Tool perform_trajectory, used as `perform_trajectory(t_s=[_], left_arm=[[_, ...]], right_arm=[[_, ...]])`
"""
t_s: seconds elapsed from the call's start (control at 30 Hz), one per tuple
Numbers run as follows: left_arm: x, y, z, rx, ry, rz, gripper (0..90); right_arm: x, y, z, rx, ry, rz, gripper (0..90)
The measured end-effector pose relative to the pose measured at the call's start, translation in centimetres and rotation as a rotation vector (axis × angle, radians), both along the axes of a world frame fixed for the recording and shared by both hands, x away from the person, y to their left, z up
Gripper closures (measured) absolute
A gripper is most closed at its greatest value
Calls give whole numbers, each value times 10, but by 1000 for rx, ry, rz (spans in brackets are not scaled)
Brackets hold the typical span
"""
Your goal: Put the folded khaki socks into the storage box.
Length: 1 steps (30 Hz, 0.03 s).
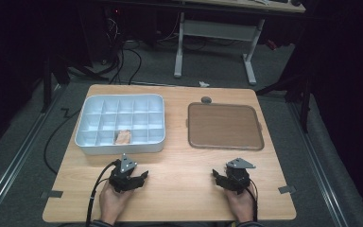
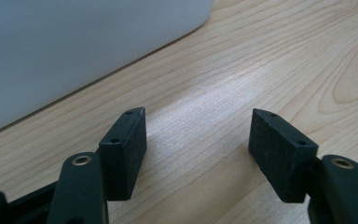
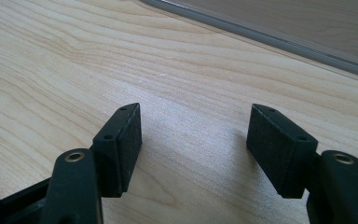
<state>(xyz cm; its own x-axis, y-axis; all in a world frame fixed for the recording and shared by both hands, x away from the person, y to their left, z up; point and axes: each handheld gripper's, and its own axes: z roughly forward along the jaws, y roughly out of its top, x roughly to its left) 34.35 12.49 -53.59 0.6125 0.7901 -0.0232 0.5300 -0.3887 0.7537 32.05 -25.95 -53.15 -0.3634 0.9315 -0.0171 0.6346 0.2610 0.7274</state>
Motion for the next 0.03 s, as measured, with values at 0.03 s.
perform_trajectory(t_s=[0.03], left_arm=[[0, 0, 0, 1, 0, 0, 371]], right_arm=[[0, 0, 0, 0, 0, 0, 354]])
